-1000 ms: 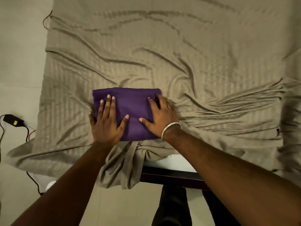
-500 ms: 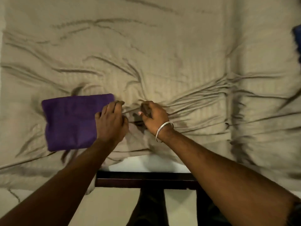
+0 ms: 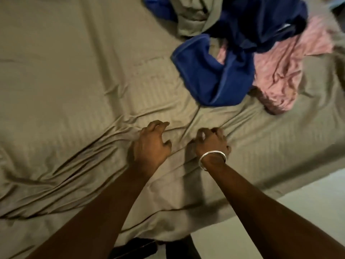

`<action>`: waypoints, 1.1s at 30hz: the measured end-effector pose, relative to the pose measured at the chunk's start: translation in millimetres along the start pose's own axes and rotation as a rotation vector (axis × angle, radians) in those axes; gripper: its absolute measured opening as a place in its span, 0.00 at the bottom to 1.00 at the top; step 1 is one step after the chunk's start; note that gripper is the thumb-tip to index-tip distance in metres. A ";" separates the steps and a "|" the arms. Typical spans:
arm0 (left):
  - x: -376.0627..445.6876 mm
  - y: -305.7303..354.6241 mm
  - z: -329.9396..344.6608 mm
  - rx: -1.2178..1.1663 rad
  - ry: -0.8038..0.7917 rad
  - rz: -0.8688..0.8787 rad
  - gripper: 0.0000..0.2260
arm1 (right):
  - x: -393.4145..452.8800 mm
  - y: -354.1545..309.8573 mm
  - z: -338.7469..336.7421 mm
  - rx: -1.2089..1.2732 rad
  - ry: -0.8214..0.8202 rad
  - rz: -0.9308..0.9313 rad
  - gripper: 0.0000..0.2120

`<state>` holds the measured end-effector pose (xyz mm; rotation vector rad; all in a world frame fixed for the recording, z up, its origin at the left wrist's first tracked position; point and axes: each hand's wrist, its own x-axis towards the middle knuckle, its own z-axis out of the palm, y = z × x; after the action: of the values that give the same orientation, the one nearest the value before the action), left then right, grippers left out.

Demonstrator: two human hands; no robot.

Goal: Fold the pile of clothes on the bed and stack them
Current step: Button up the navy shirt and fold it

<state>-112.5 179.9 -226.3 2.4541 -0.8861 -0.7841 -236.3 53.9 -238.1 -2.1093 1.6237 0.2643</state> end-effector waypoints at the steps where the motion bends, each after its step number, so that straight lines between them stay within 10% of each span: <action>1: 8.0 11.2 5.0 -0.003 -0.027 -0.014 0.28 | 6.7 11.5 -2.4 -0.047 -0.113 -0.019 0.14; 6: 45.5 69.5 49.5 0.325 -0.333 -0.169 0.49 | 54.0 44.8 -19.1 0.239 -0.268 -0.118 0.12; 10: 58.7 71.9 74.9 0.517 -0.375 -0.227 0.56 | 85.9 43.5 -44.9 0.522 0.148 -0.110 0.16; 15: 58.9 86.2 75.1 0.594 -0.385 -0.290 0.53 | 135.2 25.7 -74.0 0.129 0.194 -0.267 0.38; 18: 59.5 87.4 73.4 0.681 -0.383 -0.277 0.51 | 167.0 33.2 -82.4 0.201 -0.049 -0.261 0.32; 22: 59.7 85.1 77.4 0.765 -0.369 -0.234 0.51 | 179.5 59.6 -94.9 0.020 0.274 -0.189 0.26; 26: 60.2 83.0 82.4 0.804 -0.358 -0.205 0.52 | 195.9 88.0 -101.6 -0.072 0.128 0.027 0.19; 33: 60.7 86.8 75.5 0.800 -0.364 -0.163 0.49 | 176.8 49.4 -100.8 0.259 0.360 -0.364 0.23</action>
<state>-159.7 63.0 -258.3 3.1560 -1.3467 -1.1223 -245.7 -155.2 -236.2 -2.2798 1.3246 -0.4424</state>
